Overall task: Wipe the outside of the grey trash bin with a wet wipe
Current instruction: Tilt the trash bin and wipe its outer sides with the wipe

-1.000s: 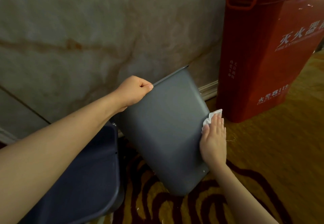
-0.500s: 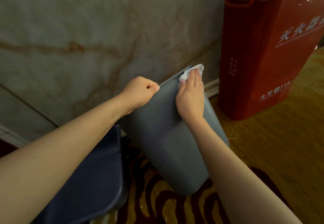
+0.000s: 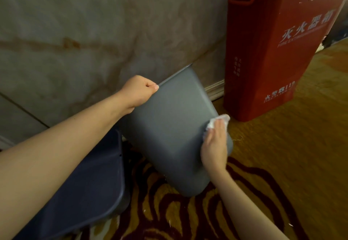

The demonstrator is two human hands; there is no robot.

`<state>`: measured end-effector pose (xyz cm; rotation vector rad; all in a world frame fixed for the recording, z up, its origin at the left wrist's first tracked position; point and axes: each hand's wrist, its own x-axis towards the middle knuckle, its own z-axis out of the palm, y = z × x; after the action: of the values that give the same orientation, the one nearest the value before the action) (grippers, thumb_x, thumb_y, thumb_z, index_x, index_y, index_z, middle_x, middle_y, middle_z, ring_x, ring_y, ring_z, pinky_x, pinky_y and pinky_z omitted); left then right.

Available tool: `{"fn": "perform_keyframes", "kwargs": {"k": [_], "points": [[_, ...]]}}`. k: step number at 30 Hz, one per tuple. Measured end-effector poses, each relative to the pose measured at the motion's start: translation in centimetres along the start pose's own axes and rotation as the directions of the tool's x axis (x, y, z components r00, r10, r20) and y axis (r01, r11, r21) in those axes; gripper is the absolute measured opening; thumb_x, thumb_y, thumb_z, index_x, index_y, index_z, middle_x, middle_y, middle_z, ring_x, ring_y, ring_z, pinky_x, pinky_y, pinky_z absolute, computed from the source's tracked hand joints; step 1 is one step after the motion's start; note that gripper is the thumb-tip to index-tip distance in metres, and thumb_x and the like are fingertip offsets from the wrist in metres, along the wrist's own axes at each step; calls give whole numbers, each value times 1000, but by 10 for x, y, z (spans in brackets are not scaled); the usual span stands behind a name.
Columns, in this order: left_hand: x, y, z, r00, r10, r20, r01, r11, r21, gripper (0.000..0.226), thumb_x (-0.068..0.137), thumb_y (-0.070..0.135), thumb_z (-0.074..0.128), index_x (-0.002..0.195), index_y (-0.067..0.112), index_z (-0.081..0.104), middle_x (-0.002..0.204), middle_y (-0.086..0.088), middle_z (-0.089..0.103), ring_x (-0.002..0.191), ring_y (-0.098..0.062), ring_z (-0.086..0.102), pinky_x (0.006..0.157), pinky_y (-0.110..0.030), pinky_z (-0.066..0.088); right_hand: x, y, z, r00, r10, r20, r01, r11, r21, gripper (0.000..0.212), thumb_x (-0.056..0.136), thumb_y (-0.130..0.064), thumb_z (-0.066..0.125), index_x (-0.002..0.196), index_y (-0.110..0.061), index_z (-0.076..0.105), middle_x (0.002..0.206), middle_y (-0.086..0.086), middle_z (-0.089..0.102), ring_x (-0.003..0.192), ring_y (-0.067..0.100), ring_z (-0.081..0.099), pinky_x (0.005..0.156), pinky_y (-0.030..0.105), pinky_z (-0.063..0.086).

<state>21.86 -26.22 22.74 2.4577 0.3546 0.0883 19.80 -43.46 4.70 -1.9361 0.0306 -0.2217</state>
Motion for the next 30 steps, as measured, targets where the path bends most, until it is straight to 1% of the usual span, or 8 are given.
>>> {"fn": "perform_keyframes", "kwargs": {"k": [2,4,7,10,14,20,24,30], "points": [[0,-2,0,999,-29,-29,29,1000,-11,9,88,17,51,83,17,44,85,-6,40,82,-15,37,76,-27,27,-23,-40,21,972,-223,77,222,975,20,45,100,-19,29,144,-13,23,153,0,14,144,21,14,116,30,11],[-2,-3,-2,997,-54,-53,51,998,-40,7,88,16,52,85,18,45,86,-6,41,84,-15,38,77,-26,27,-47,-75,44,879,-446,169,461,886,-60,48,98,-22,24,144,-11,17,152,2,5,145,20,1,117,36,-2],[-4,-3,-3,992,-98,-83,91,992,-92,22,89,15,55,109,14,62,91,-4,53,91,-15,50,85,-23,36,-54,-87,50,829,-504,242,536,840,-86,50,98,-30,17,146,-18,7,155,-1,-1,144,9,-12,115,23,-13],[-4,-1,-3,982,-148,-114,134,984,-118,32,88,14,56,115,-1,65,98,-5,61,100,-15,56,87,-22,39,-44,-48,31,895,-378,238,408,908,-93,49,100,-29,19,146,-19,8,153,-6,-2,144,8,-7,116,24,-8],[-1,-1,-2,977,-170,-128,153,979,-133,32,88,14,56,116,0,65,113,-13,66,113,-23,59,95,-26,41,-43,26,-3,990,0,139,19,991,-132,49,100,-31,20,147,-18,12,157,-2,5,145,10,1,117,28,3],[-2,2,-2,975,-172,-143,155,981,-119,33,88,15,56,116,0,65,121,-15,65,116,-21,57,91,-21,36,-61,59,-9,902,404,153,-418,906,68,57,97,-44,12,146,-17,21,147,6,40,134,25,38,109,38,31],[-4,0,-4,970,-207,-124,189,971,-145,32,88,15,57,116,1,65,121,-16,65,118,-24,57,103,-29,40,-53,51,-7,873,480,93,-488,860,148,62,94,-50,11,137,-15,37,125,11,59,117,29,53,101,43,42],[-3,2,-5,961,-252,-111,231,957,-177,32,86,16,59,114,1,65,121,-18,64,116,-29,58,105,-41,43,-48,35,-13,941,337,16,-336,935,112,50,99,-38,20,145,-18,23,143,12,45,130,29,43,99,29,31]]}}
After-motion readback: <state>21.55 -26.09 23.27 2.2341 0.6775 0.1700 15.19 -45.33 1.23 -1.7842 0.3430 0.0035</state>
